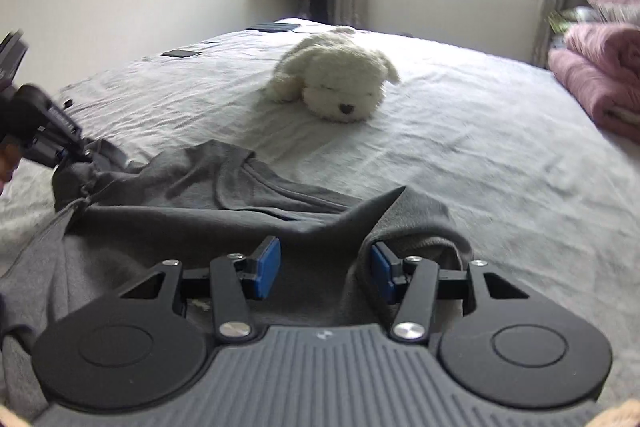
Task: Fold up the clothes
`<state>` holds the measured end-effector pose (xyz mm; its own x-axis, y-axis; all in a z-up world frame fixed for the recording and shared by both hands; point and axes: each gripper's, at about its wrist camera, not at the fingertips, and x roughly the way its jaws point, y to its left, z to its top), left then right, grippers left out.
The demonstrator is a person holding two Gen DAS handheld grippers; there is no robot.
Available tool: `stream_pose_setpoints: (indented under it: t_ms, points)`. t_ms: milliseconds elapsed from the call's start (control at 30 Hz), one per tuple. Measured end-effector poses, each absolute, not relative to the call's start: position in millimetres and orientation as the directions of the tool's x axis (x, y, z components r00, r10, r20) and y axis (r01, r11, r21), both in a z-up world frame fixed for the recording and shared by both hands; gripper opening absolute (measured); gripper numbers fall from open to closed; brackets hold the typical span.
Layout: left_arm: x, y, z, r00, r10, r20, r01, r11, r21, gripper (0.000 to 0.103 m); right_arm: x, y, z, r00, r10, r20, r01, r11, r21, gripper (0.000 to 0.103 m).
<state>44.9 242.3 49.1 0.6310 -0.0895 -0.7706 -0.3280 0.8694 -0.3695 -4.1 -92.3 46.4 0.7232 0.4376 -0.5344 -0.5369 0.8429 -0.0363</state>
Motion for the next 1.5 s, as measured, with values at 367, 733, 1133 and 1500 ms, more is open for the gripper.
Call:
stream_pose_setpoints:
  t_ms: [367,733,1133,1500]
  points:
    - [35,274,53,0.640,-0.041,-0.767,-0.404,0.831,-0.382,0.007,-77,-48,55,0.629,0.585,-0.512,-0.770,0.557,-0.311,0.060]
    - [29,294,63,0.691,-0.036,-0.722,-0.436,0.777,-0.455,0.007,65,-235,32,0.735,0.335,-0.590,-0.038,0.888,0.458,0.063]
    - [41,307,59,0.697,-0.039,-0.716,-0.489,0.705,-0.514,0.024,78,-213,7,0.703,0.380,-0.601,-0.108,0.892,0.438,0.063]
    - [58,277,50,0.634,-0.034,-0.773,-0.455,0.791,-0.409,0.037,14,-93,45,0.673,0.534,-0.513,-0.552,0.823,0.133,0.063]
